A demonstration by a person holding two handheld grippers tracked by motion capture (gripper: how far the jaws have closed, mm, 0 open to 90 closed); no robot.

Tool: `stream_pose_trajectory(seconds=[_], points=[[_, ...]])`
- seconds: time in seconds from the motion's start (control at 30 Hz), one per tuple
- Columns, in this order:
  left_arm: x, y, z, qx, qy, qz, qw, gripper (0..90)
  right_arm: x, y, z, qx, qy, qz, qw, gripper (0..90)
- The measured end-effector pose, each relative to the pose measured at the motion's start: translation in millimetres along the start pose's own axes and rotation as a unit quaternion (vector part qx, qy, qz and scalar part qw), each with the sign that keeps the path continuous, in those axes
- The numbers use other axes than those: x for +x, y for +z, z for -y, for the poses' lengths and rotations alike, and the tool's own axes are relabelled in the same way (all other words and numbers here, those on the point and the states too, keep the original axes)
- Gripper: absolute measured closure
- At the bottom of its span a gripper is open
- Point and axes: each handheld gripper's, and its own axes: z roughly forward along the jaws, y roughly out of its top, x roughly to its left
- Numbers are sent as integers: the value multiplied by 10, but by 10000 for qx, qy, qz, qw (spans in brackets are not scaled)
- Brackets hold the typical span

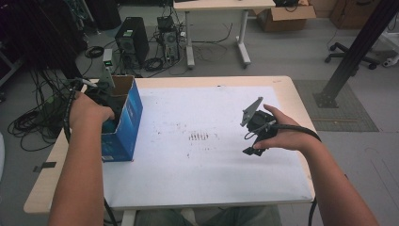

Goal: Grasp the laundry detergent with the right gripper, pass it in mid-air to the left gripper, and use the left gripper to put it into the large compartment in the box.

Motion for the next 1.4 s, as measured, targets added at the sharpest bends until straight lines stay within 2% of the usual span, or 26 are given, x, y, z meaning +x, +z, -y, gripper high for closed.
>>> stream_pose_trajectory(seconds=[0.2,0.6,0.93,1.3,1.4], points=[[-5,5,-3,-6,-15,-7,10000,381,0,18,9,50,-45,-110,9999,36],[13,4,1,-24,0,26,10000,379,-18,5,-14,49,-36,-80,9999,35],[13,-14,20,-41,-27,179,9998,323,-10,-8,-38,35,-57,-68,10000,35],[-8,-168,60,-167,-18,138,9998,313,6,-15,-32,11,-68,-58,10000,35],[-22,-245,70,-213,-10,51,9998,308,7,-32,-31,-9,-70,-50,10000,35]])
